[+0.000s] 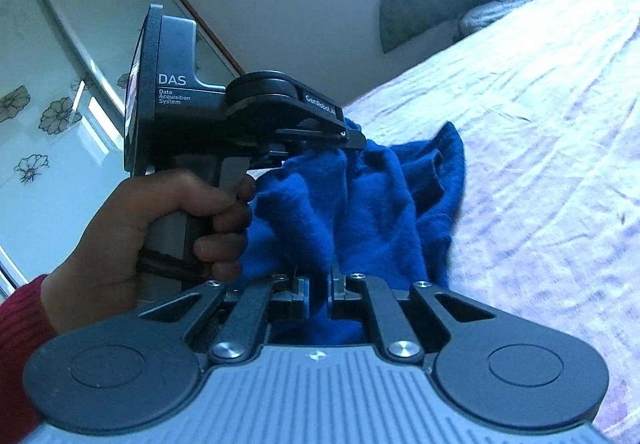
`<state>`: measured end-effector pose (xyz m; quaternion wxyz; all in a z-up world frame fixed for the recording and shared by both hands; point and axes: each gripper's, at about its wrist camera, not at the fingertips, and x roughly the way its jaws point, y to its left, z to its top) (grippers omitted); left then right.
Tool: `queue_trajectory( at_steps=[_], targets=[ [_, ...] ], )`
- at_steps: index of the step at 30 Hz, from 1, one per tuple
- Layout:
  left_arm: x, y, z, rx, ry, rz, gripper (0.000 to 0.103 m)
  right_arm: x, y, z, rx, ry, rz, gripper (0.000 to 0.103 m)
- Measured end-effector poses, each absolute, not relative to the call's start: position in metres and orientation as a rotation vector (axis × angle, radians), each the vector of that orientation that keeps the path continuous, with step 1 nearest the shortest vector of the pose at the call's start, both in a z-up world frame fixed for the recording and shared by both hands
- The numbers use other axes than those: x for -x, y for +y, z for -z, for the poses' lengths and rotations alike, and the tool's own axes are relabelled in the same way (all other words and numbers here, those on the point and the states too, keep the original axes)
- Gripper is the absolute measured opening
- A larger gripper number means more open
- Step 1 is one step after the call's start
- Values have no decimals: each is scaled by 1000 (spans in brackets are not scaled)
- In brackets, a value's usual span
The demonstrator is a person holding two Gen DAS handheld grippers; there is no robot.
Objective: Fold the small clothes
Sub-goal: 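Lift the grasped navy sweater edge with both tools and flip it over, then lower the sweater onto the bed and open both tools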
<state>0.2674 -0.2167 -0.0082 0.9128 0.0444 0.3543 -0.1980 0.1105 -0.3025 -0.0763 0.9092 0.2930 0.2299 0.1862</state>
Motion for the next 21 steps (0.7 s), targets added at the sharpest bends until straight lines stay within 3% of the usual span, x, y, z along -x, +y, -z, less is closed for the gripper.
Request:
queue_trajectory(
  at_steps=[6, 14, 21],
  targets=[
    [-271, -226, 19, -98, 751, 427, 14, -110, -310, 83, -647, 512, -355, 7],
    [-270, -231, 19, -59, 750, 432, 60, -105, -311, 87, -665, 560, -356, 8],
    [-264, -214, -3, -53, 671, 389, 77, -105, -319, 95, -747, 595, -375, 10]
  ],
)
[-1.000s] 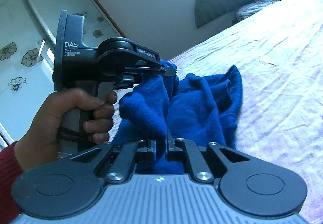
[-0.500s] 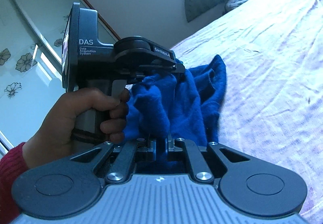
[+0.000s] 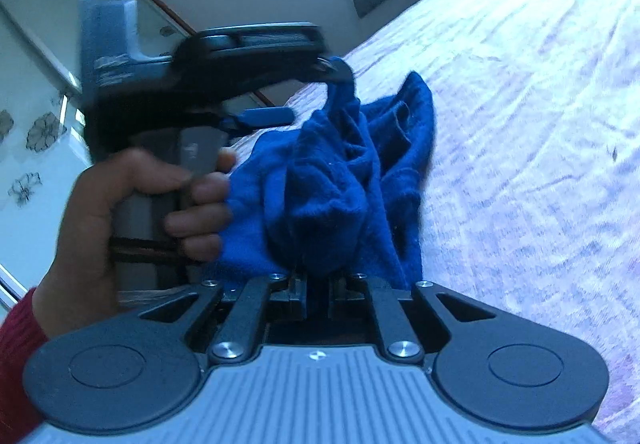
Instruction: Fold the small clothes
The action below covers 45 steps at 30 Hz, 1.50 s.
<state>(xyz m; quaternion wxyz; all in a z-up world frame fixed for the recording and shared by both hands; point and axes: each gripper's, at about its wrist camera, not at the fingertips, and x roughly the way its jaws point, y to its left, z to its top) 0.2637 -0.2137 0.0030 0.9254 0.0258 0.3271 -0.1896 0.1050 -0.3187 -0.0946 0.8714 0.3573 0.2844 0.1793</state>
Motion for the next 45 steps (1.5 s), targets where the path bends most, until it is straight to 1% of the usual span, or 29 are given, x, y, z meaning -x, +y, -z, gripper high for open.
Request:
queue_trajectory(
  at_steps=[4, 6, 9, 11, 13, 15, 18, 19, 22, 23, 25, 26, 27, 28, 29, 30, 34, 37, 43, 44, 45],
  targets=[
    [-251, -190, -14, -51, 636, 347, 79, -103, -329, 99, -821, 598, -378, 12],
    [-239, -177, -15, -80, 623, 323, 80, -102, -332, 99, -837, 596, -371, 13],
    [-216, -158, -13, -108, 603, 318, 83, -96, -337, 94, -831, 567, -317, 14],
    [-201, -147, -8, -125, 592, 314, 84, -87, -339, 81, -769, 498, -224, 14],
    [-191, -140, 0, -139, 595, 311, 84, -80, -334, 59, -626, 417, -128, 14],
    [-183, -136, 10, -148, 621, 322, 84, -84, -325, 39, -499, 377, -107, 14],
    [-174, -133, 26, -159, 654, 338, 85, -106, -314, 20, -419, 397, -182, 14],
    [-170, -133, 30, -182, 645, 336, 86, -117, -311, 19, -407, 423, -204, 14],
    [-160, -133, 34, -235, 611, 352, 88, -152, -301, 25, -351, 558, -241, 17],
    [-158, -130, 32, -240, 604, 359, 88, -162, -299, 31, -315, 605, -212, 20],
    [-157, -121, 26, -227, 582, 365, 89, -160, -307, 35, -310, 609, -152, 32],
    [-158, -114, 23, -213, 568, 359, 90, -157, -316, 35, -345, 590, -144, 52],
    [-160, -106, 21, -190, 557, 349, 92, -153, -327, 35, -391, 567, -128, 84],
    [-167, -96, 19, -152, 559, 341, 95, -150, -338, 35, -438, 545, -110, 96],
    [-174, -87, 18, -106, 574, 345, 95, -147, -348, 36, -479, 522, -106, 102],
    [-182, -79, 17, -52, 602, 354, 95, -146, -358, 37, -514, 518, -122, 102],
    [-217, -51, 28, 189, 744, 444, 95, -163, -366, 48, -553, 636, -271, 101],
    [-234, -43, 44, 279, 827, 502, 95, -173, -357, 57, -557, 697, -313, 101],
    [-240, -40, 57, 347, 801, 594, 95, -190, -348, 70, -624, 705, -471, 101],
    [-241, -43, 58, 351, 796, 608, 95, -193, -343, 71, -615, 700, -480, 99],
    [-241, -46, 58, 345, 789, 620, 93, -196, -339, 70, -602, 692, -476, 90]
  ],
)
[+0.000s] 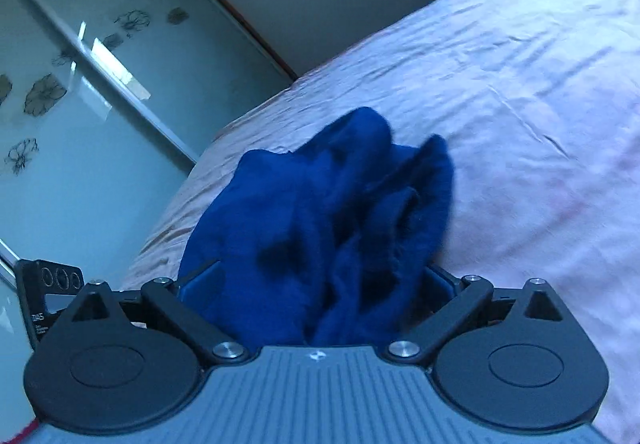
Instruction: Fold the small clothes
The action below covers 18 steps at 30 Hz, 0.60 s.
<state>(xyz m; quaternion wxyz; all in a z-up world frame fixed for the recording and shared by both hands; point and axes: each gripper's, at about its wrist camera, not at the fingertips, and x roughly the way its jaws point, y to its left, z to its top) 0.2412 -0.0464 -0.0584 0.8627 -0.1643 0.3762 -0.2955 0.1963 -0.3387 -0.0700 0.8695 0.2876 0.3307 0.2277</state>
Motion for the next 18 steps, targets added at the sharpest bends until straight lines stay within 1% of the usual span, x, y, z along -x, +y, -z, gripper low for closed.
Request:
queue_trajectory(
  at_steps=[1, 2, 3, 4, 5, 6, 8, 9, 11, 14, 18],
  targets=[
    [-242, -51, 59, 330, 784, 632, 85, -200, -335, 69, -596, 691, -466, 82],
    [-241, -53, 59, 312, 782, 631, 78, -205, -334, 69, -599, 698, -451, 57],
    [-241, -57, 59, 288, 774, 615, 73, -209, -333, 71, -615, 714, -442, 45],
    [-241, -58, 59, 279, 772, 608, 62, -214, -334, 74, -649, 722, -444, 43],
    [-242, -57, 59, 290, 774, 604, 55, -216, -337, 78, -679, 720, -452, 38],
    [-242, -55, 60, 314, 776, 598, 52, -216, -338, 80, -698, 719, -451, 37],
    [-243, -50, 60, 351, 772, 592, 36, -212, -338, 80, -706, 706, -446, 34],
    [-242, -47, 58, 357, 769, 590, 35, -209, -337, 79, -706, 700, -444, 34],
    [-239, -46, 53, 346, 751, 576, 29, -203, -334, 75, -706, 678, -443, 33],
    [-230, -46, 40, 299, 706, 565, 27, -199, -328, 62, -702, 637, -454, 32],
    [-217, -40, 15, 222, 619, 530, 27, -196, -317, 39, -682, 570, -508, 32]
  ],
)
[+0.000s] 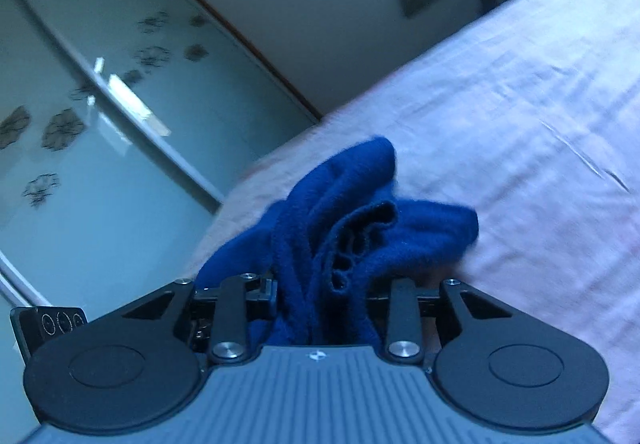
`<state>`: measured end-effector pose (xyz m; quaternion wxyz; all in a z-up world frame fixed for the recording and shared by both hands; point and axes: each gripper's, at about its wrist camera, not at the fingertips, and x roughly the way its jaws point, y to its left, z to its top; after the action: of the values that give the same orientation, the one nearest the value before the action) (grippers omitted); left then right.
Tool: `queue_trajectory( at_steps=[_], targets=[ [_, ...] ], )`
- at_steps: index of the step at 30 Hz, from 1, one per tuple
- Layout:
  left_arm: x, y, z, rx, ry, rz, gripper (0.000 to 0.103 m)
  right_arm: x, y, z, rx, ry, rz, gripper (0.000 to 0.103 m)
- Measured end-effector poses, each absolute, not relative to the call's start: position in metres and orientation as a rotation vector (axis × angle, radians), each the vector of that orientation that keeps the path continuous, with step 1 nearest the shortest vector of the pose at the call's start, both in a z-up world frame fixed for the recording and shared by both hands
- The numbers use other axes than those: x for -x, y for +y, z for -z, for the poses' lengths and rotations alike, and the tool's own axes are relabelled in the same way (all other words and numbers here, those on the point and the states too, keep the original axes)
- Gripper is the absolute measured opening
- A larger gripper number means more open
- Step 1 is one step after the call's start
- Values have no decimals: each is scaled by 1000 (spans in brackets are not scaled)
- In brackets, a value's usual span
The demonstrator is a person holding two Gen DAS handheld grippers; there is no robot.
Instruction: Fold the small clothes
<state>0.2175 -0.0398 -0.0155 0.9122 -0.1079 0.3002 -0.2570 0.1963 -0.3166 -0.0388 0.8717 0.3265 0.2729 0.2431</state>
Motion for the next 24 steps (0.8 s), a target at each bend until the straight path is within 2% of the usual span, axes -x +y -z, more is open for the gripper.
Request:
queue_trajectory(
  at_steps=[6, 10, 11, 13, 15, 16, 18, 22, 23, 24],
  targets=[
    [-218, -14, -10, 203, 597, 472, 31, -209, -298, 22, -681, 522, -585, 33],
    [-225, -8, 13, 171, 748, 405, 35, -232, -284, 42, -682, 689, -534, 39],
    [-226, -6, 21, 171, 783, 395, 39, -235, -281, 48, -672, 727, -508, 41],
    [-219, 2, 27, 202, 774, 393, 50, -232, -282, 56, -656, 754, -482, 50],
    [-207, 13, 25, 243, 753, 397, 54, -225, -292, 56, -677, 752, -490, 65],
    [-203, 16, 23, 261, 749, 401, 58, -219, -300, 56, -690, 747, -498, 66],
    [-192, 26, 22, 318, 751, 421, 62, -209, -314, 57, -706, 749, -519, 66],
    [-173, 27, 29, 385, 791, 468, 63, -185, -324, 68, -701, 775, -573, 65],
    [-174, 26, 31, 376, 796, 472, 63, -180, -323, 70, -690, 780, -572, 63],
    [-170, 21, 34, 361, 802, 484, 61, -176, -323, 70, -681, 774, -573, 53]
  ],
)
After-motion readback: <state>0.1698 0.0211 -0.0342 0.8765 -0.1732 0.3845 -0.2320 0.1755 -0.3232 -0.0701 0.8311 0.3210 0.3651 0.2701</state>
